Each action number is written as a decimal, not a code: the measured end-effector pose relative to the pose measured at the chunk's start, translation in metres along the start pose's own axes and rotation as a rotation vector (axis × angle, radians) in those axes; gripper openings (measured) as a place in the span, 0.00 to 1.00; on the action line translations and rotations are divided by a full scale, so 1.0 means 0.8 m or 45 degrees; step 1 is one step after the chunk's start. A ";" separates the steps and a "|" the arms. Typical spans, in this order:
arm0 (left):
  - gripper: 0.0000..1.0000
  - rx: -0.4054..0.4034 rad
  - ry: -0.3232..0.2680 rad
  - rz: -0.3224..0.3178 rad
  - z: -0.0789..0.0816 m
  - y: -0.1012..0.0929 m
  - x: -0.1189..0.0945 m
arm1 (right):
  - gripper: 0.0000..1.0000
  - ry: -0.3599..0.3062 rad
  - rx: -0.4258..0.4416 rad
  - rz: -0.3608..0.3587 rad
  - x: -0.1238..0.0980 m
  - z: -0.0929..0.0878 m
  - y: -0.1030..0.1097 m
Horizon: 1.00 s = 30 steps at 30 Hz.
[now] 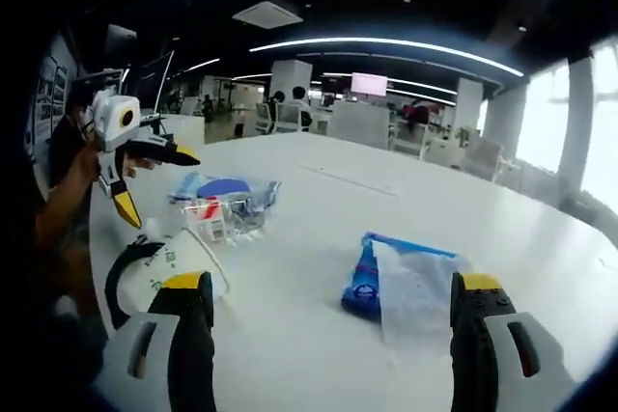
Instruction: Arrange the tabletop items into an orderly group along one side of the table until the central work area is clear of visible clutter.
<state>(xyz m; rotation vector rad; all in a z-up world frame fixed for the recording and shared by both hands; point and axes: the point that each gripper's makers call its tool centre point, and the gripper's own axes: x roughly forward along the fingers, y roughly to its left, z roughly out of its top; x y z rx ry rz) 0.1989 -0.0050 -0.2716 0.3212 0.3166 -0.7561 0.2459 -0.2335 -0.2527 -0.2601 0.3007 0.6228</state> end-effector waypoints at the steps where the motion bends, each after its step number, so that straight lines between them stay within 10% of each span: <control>1: 1.00 0.002 0.009 -0.001 -0.001 0.001 0.000 | 1.00 0.000 0.002 0.000 0.000 0.000 0.000; 30: 0.95 -0.068 -0.040 0.023 -0.013 -0.015 -0.020 | 1.00 0.000 0.007 -0.001 -0.006 -0.007 0.000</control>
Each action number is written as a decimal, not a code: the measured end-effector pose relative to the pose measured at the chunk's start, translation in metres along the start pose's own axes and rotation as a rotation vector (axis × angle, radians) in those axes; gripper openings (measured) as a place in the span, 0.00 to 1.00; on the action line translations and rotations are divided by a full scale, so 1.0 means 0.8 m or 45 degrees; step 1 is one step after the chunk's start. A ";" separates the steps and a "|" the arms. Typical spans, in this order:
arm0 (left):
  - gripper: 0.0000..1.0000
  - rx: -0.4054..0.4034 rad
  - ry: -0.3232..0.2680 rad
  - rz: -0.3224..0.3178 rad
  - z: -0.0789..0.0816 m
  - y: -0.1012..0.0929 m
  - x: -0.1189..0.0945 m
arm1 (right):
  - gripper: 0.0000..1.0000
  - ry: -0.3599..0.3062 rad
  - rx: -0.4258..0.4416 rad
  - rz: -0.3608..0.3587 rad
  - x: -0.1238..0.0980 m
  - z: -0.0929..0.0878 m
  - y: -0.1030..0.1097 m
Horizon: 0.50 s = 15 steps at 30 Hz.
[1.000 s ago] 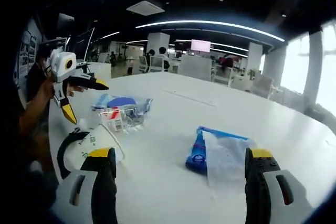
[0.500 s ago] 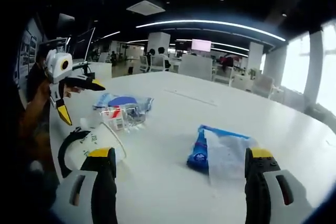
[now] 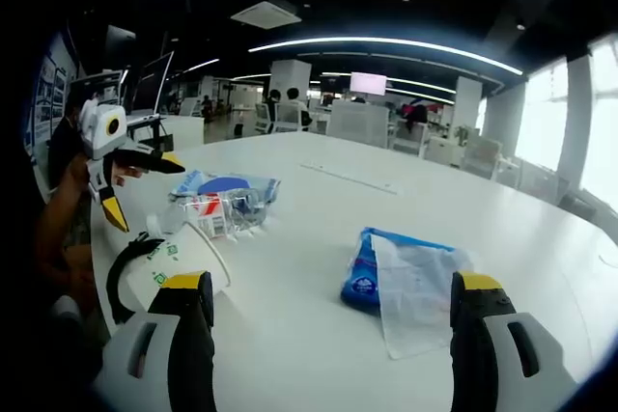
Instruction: Arrange the tabletop items into an orderly group along one side of the table until the central work area is clear of visible clutter.
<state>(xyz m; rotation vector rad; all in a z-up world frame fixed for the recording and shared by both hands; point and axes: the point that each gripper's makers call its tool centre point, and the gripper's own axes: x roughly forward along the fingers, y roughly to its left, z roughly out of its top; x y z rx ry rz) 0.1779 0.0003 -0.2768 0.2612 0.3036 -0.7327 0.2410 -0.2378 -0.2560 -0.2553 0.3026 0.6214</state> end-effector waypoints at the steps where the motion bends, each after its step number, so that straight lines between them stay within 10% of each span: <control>1: 0.94 -0.001 -0.004 0.002 -0.001 0.000 -0.001 | 1.00 -0.001 0.000 0.001 0.000 0.000 0.000; 15: 0.80 -0.033 -0.039 0.030 -0.009 -0.006 -0.008 | 1.00 -0.009 -0.018 0.016 0.002 0.006 0.008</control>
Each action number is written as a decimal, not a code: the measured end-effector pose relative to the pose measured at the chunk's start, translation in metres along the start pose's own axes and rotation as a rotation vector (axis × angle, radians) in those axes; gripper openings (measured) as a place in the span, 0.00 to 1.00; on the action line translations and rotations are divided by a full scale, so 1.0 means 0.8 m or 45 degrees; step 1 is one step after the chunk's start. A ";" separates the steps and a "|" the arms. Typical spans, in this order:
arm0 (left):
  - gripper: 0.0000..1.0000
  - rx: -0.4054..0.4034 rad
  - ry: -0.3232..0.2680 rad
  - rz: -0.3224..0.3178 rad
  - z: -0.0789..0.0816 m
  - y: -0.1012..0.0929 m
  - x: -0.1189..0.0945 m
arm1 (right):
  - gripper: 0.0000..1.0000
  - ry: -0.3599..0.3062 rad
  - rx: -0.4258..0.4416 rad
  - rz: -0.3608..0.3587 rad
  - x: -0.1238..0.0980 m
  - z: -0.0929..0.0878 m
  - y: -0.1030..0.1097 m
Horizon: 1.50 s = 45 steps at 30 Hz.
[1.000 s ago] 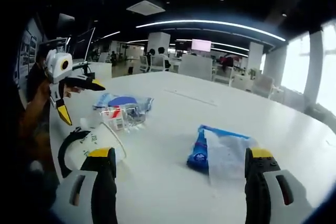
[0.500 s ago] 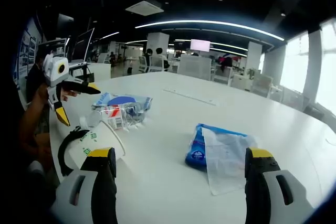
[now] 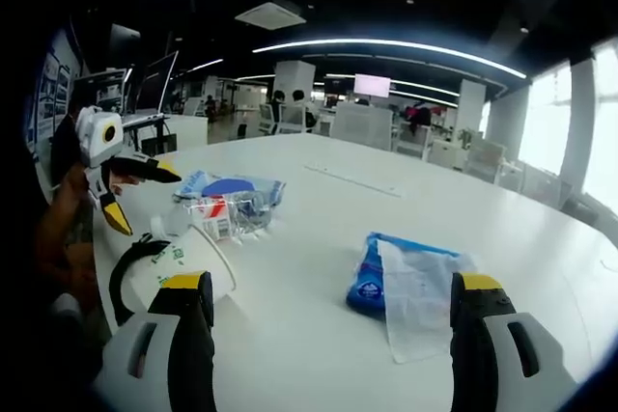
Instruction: Arrange the tabletop items into an orderly group along one side of the table until the central work area is clear of visible clutter.
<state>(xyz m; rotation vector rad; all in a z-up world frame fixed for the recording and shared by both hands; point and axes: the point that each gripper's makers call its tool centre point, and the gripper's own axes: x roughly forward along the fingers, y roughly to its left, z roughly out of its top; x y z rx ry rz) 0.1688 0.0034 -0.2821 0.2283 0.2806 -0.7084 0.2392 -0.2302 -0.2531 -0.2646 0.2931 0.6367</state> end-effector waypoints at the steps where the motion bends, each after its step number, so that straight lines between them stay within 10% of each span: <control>1: 0.79 -0.006 0.000 0.000 -0.004 -0.002 -0.001 | 1.00 -0.005 0.000 0.002 0.000 0.001 0.000; 17: 0.47 -0.104 -0.038 -0.068 -0.015 -0.012 0.005 | 1.00 -0.009 -0.015 0.002 -0.001 0.002 0.000; 45: 0.29 -0.137 -0.074 -0.006 -0.020 -0.023 0.009 | 0.99 0.010 -0.046 0.011 -0.005 -0.008 0.001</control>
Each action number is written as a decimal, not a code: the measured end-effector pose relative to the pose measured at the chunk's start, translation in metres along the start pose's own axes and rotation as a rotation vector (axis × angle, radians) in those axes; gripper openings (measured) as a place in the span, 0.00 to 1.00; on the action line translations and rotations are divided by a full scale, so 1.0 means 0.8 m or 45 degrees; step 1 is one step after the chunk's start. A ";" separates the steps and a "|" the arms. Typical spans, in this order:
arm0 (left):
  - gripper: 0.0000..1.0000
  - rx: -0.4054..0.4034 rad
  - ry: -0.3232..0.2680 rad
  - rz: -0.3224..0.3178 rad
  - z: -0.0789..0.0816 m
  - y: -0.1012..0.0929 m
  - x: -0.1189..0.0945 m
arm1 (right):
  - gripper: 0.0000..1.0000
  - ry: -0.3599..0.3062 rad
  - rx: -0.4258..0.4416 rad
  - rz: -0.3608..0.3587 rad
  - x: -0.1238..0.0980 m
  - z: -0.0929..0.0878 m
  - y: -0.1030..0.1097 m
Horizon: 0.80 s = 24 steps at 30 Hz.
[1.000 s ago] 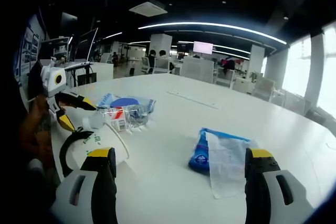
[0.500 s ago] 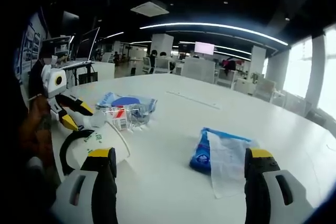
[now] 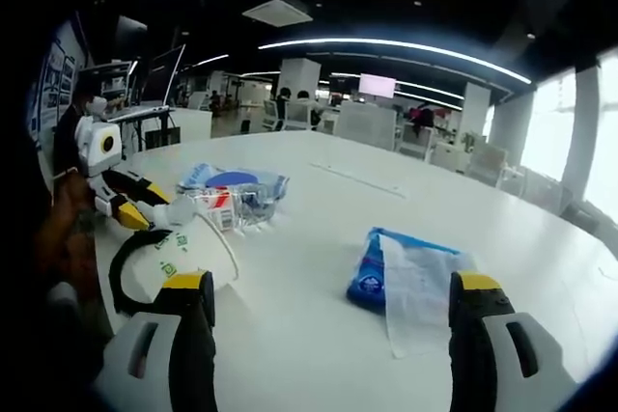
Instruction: Arrange the tabletop items into an orderly group along one side of the table until the central work area is clear of visible clutter.
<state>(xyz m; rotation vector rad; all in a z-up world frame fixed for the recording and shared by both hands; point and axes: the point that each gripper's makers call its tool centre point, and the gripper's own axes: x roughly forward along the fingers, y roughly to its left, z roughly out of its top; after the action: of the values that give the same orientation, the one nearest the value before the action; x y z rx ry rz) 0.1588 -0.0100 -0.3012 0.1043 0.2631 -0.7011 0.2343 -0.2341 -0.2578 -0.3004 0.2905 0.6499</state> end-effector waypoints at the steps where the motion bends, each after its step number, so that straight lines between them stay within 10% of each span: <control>1: 0.29 -0.005 -0.005 0.005 0.000 0.001 0.000 | 0.98 0.000 0.000 0.001 0.000 0.000 0.000; 24: 0.22 -0.034 -0.038 0.065 -0.006 -0.002 0.002 | 0.96 0.010 0.007 0.000 -0.004 -0.010 -0.001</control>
<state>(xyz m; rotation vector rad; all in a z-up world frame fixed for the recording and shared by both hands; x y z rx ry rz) 0.1580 -0.0114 -0.3064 0.0752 0.2404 -0.6476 0.2313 -0.2392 -0.2640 -0.2975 0.3002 0.6481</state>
